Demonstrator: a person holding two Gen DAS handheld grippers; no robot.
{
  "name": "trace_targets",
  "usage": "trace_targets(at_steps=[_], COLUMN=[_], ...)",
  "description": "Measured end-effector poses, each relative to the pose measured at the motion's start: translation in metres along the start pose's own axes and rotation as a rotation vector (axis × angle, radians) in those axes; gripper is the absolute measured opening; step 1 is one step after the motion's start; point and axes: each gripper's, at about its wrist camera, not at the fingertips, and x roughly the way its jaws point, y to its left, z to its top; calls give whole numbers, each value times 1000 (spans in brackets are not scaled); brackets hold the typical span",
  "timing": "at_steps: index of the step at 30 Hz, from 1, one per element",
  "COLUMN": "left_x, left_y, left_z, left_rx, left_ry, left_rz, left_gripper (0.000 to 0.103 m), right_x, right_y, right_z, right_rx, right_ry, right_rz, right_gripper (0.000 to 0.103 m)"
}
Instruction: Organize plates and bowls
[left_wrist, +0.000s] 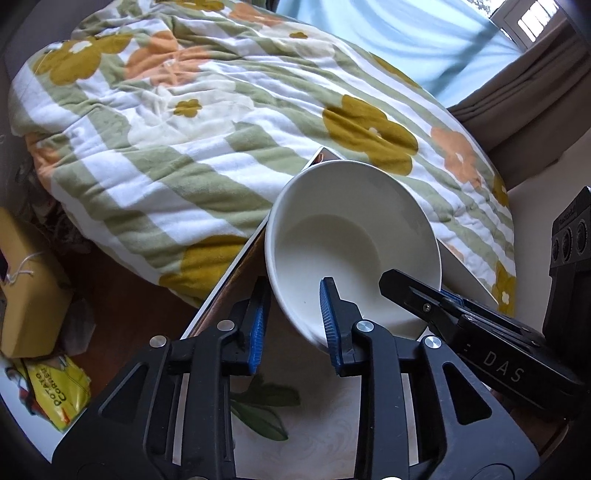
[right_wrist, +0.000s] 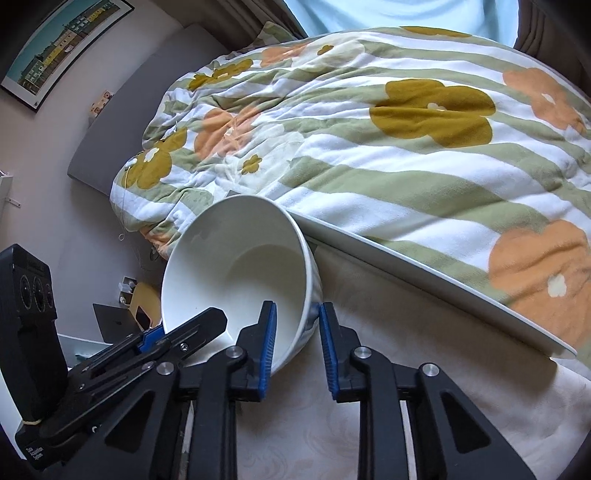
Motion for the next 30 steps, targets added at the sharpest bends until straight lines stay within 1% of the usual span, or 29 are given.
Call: trace_targets(at_steps=[5, 8, 13, 16, 20, 24, 30], left_x=[-8, -20, -57, -84, -123, -160, -201], left_y=[-6, -12, -30, -46, -69, -96, -150], left_z=[-1, -3, -15, -28, -54, -89, -158], left_rx=[35, 61, 96, 121, 153, 180, 242], left_ry=[-29, -54, -104, -140, -181, -214, -235], left_rz=[19, 27, 27, 26, 20, 2, -42], left_gripper=[24, 24, 25, 24, 25, 25, 25], right_x=[-3, -14, -50, -80, -127, -174, -247], right_y=[1, 4, 11, 15, 17, 13, -6], right_z=[-3, -6, -18, -32, -61, -95, -158], right_rx=[2, -2, -11, -16, -18, -17, 10], right_ry=[-13, -45, -98, -135, -191, -239, -295], right_rz=[3, 11, 26, 34, 41, 41, -3], right_gripper=[21, 21, 21, 21, 21, 21, 21])
